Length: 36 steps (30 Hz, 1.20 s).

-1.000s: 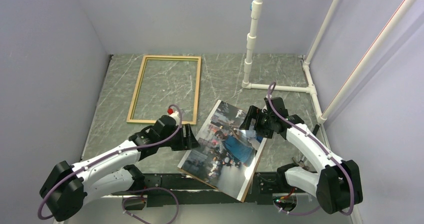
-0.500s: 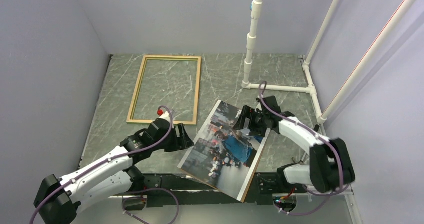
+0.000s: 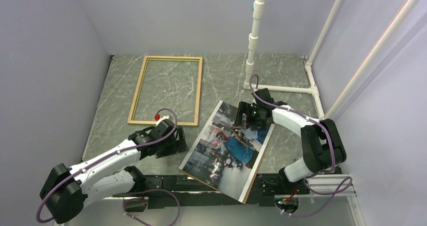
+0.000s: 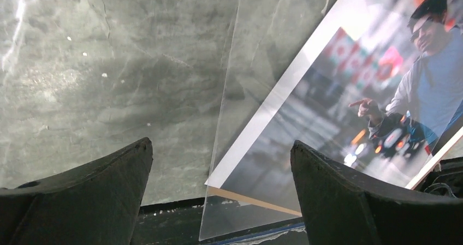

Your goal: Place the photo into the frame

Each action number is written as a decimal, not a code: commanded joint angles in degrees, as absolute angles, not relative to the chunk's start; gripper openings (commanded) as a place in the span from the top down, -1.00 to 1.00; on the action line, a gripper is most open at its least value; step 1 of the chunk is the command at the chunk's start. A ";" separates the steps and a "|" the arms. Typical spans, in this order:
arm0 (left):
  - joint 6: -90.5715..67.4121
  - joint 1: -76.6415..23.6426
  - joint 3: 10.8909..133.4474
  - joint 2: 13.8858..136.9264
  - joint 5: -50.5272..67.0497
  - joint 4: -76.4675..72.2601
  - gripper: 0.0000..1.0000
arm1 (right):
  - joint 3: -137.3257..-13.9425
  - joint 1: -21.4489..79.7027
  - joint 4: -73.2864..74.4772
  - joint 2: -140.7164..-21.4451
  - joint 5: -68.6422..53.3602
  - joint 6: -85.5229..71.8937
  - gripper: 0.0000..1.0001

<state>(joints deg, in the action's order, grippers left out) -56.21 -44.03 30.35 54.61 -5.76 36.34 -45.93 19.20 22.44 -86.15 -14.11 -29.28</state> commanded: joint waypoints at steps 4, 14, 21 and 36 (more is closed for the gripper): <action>-48.74 -36.86 30.76 57.27 0.74 26.49 -0.99 | -42.89 19.01 25.76 -82.45 -12.54 -27.40 -0.99; -44.85 -29.22 25.31 62.36 17.99 5.02 -0.88 | -36.50 19.08 18.55 -81.97 -24.23 -30.99 -0.96; -45.93 -27.17 22.69 67.14 21.81 -2.78 -0.72 | -35.63 19.16 15.15 -83.59 -27.99 -31.73 -0.95; -47.52 -26.52 17.36 56.40 27.11 -6.61 -0.32 | -33.36 19.18 10.20 -82.19 -34.07 -32.04 -0.95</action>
<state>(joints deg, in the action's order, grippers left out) -46.57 -25.56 16.69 61.45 19.88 -3.27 -36.12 17.78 12.38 -80.86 -29.06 -31.44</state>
